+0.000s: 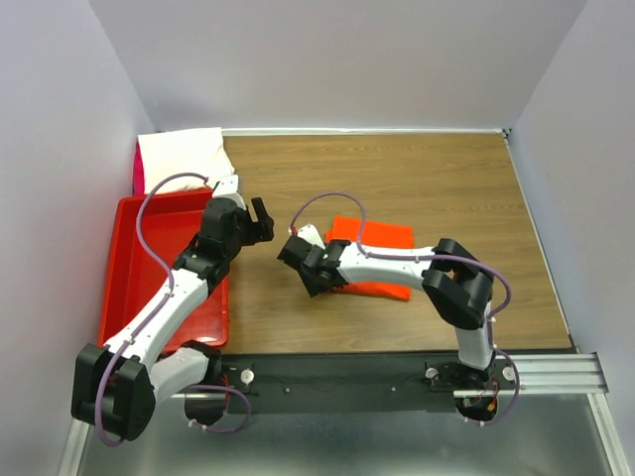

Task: Fold and stack the t-shirts
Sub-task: Neatly place the folded tshirt to the corner

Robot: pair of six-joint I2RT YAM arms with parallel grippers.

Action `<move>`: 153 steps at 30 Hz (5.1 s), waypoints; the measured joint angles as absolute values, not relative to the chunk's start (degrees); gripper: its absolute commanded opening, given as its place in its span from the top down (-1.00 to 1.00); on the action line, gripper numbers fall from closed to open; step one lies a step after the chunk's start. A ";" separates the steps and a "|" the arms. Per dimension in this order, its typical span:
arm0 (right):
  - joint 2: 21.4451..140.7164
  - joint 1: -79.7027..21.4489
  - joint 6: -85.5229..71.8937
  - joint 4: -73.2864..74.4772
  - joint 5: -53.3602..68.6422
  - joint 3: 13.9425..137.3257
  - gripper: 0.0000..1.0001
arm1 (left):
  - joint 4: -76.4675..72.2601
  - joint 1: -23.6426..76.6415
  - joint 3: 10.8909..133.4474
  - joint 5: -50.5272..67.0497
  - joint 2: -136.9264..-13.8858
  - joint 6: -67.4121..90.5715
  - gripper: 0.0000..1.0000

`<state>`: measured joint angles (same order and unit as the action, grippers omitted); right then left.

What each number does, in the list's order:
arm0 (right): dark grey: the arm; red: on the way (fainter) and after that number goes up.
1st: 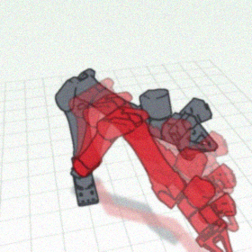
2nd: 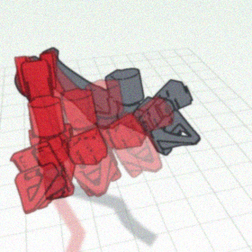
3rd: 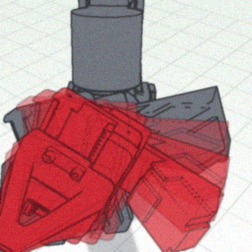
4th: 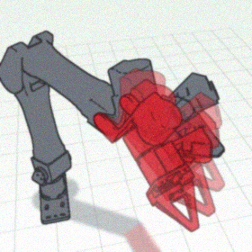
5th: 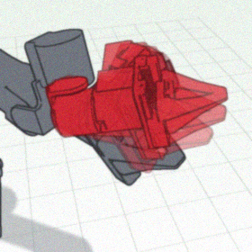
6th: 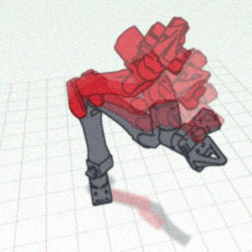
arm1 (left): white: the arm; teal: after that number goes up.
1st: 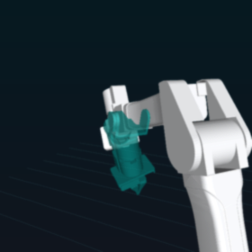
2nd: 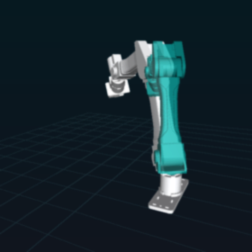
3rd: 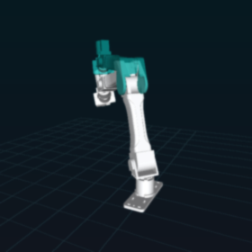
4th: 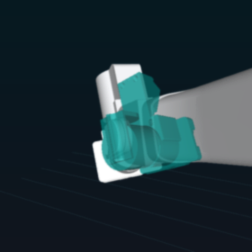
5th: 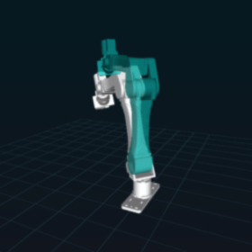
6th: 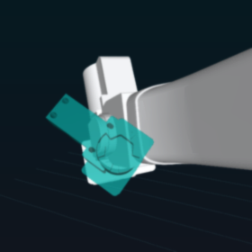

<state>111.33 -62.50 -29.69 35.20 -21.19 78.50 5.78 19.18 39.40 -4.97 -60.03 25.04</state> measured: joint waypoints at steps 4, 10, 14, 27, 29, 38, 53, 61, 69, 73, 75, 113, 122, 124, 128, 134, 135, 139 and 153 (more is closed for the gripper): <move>114.08 -63.86 -29.85 38.70 -25.06 80.44 -0.13 | 5.67 19.18 39.40 -4.69 -60.38 24.95 -0.72; 115.00 -65.21 -30.13 40.40 -28.10 80.73 0.10 | 5.65 19.14 39.40 -3.95 -61.30 24.84 -0.70; 115.57 -65.32 -30.20 40.66 -28.88 80.95 0.49 | 5.23 19.11 39.40 -2.74 -62.83 24.86 -0.70; 110.59 -65.32 -28.18 39.94 -30.83 75.64 0.99 | 5.39 22.17 41.32 7.84 -73.65 32.16 -0.72; 107.18 -65.30 -27.99 38.44 -30.48 74.32 0.99 | 4.91 23.20 42.41 9.98 -76.31 34.11 -0.72; 96.23 -65.30 -27.81 32.10 -30.30 69.91 0.99 | -1.02 29.28 43.13 16.45 -83.70 44.25 -0.73; 94.19 -65.30 -28.45 28.75 -28.80 64.16 0.99 | -10.26 37.56 41.32 16.19 -90.48 56.86 -0.72; 94.06 -65.30 -28.47 27.66 -28.40 63.18 0.99 | -10.00 37.85 37.17 12.25 -87.72 59.70 -0.72; 93.97 -65.30 -28.58 26.83 -28.40 62.76 0.99 | -6.85 37.89 37.17 8.51 -85.06 59.35 -0.73; 92.71 -65.30 -29.06 26.76 -28.42 62.59 0.99 | -5.78 37.91 36.84 7.88 -84.18 59.40 -0.73; 91.44 -65.30 -29.15 26.76 -28.45 62.59 0.99 | -5.87 37.91 36.51 7.92 -84.12 59.42 -0.73; 89.01 -65.17 -29.12 23.90 -22.72 59.88 -0.19 | -15.42 35.42 40.91 13.93 -94.41 61.65 1.00; 87.05 -59.37 -31.00 23.77 -20.47 56.66 -0.67 | -2.90 28.64 57.01 4.75 -96.73 41.01 1.00; 84.55 -52.60 -31.44 24.05 -19.40 53.71 -0.74 | 1.26 27.73 61.67 1.02 -96.73 35.66 1.00; 80.09 -38.22 -31.48 24.93 -17.10 49.84 -0.85 | 7.77 26.02 70.06 -5.85 -96.71 26.46 1.00; 78.50 -25.43 -31.33 25.39 -12.05 48.77 -0.89 | 14.94 21.93 79.55 -13.61 -96.90 14.66 1.00; 78.50 -25.04 -31.24 25.45 -11.05 48.66 -0.93 | 16.27 20.36 81.97 -14.35 -97.65 12.08 1.00; 78.50 -25.04 -30.89 25.61 -8.19 48.62 -0.94 | 18.04 15.51 89.30 -15.57 -101.95 5.19 1.00; 77.41 -25.04 -28.95 28.03 -5.43 48.12 -0.94 | 28.64 4.27 117.08 -10.94 -123.31 -6.44 1.00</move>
